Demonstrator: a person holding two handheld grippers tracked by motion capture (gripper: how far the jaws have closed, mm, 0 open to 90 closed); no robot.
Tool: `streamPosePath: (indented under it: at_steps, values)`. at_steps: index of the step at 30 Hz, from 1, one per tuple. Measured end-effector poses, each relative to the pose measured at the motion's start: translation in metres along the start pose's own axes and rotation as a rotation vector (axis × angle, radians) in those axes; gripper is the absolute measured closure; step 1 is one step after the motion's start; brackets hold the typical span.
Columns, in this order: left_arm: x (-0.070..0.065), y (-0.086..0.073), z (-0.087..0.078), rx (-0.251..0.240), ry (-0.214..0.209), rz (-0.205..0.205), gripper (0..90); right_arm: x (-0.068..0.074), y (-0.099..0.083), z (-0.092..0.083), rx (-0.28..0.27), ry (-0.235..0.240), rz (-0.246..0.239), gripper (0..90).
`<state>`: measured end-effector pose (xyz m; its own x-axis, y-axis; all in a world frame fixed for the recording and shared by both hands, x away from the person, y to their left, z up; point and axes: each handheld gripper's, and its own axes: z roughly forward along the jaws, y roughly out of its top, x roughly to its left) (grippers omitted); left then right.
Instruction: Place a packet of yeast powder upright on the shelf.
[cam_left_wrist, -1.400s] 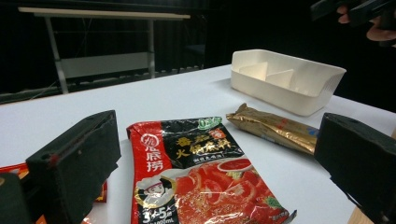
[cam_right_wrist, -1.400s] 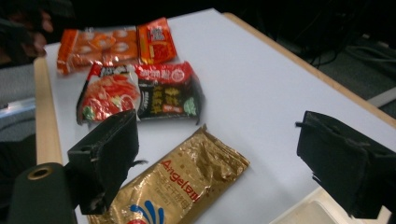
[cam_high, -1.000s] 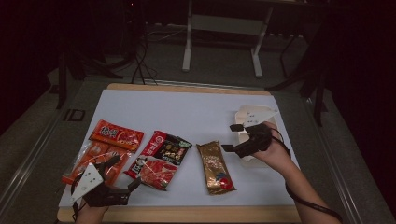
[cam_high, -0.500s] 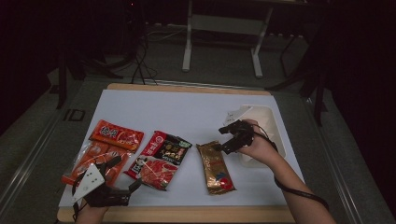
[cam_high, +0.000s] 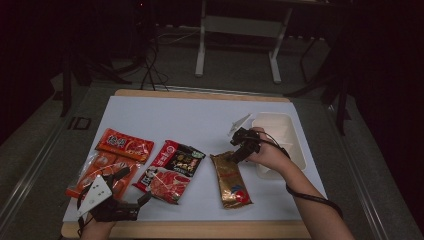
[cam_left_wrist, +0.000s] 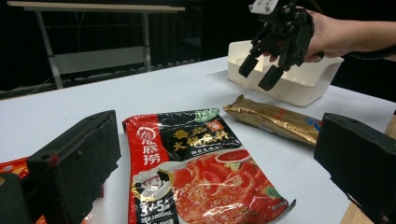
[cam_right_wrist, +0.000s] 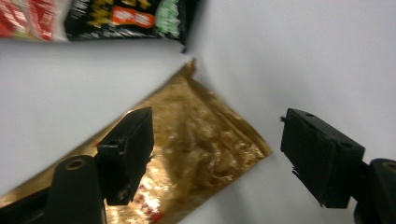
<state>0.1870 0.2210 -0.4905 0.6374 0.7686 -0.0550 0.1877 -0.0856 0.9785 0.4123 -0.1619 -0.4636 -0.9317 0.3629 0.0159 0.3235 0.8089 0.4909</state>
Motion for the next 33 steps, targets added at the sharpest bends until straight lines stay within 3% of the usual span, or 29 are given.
streamPosePath:
  at_steps: [10, 15, 18, 22, 23, 25, 26, 28, 31, 32, 33]
  values:
    - [0.001, 0.0, 0.0, -0.004, -0.004, -0.016, 1.0, -0.012, 0.003, 0.021, 0.102, 0.014, 0.028, 28.5]
    - [0.001, 0.0, 0.001, 0.003, -0.004, -0.02, 1.1, -0.015, 0.0, 0.035, 0.194, -0.01, 0.021, 28.9]
    - [0.001, 0.0, 0.001, 0.003, -0.002, -0.021, 1.0, -0.015, 0.001, 0.036, 0.195, -0.006, 0.024, 29.0]
    - [0.001, 0.0, 0.001, 0.005, -0.006, -0.018, 1.0, -0.021, 0.0, 0.041, 0.21, 0.023, 0.071, 29.0]
    - [0.0, 0.0, 0.002, 0.007, -0.006, -0.016, 1.0, -0.026, -0.001, 0.043, 0.214, 0.063, 0.113, 29.0]
    - [0.0, 0.0, 0.002, 0.007, -0.006, -0.015, 1.0, -0.027, -0.002, 0.044, 0.215, 0.072, 0.118, 29.1]
    - [0.0, 0.0, 0.002, 0.009, -0.006, -0.014, 1.0, -0.029, -0.002, 0.045, 0.219, 0.105, 0.137, 34.6]
    - [0.0, 0.0, 0.002, 0.01, -0.006, -0.013, 1.0, -0.029, -0.002, 0.045, 0.219, 0.105, 0.137, 34.6]
    - [-0.001, -0.001, 0.003, 0.012, -0.008, -0.009, 1.0, -0.027, 0.001, 0.043, 0.226, 0.139, 0.121, 55.2]
    - [0.0, -0.001, 0.003, 0.013, -0.009, -0.01, 1.0, -0.027, 0.001, 0.043, 0.226, 0.173, 0.123, 58.3]
    - [0.0, -0.001, 0.003, 0.013, -0.009, -0.01, 1.0, -0.026, 0.001, 0.043, 0.23, 0.169, 0.119, 58.8]
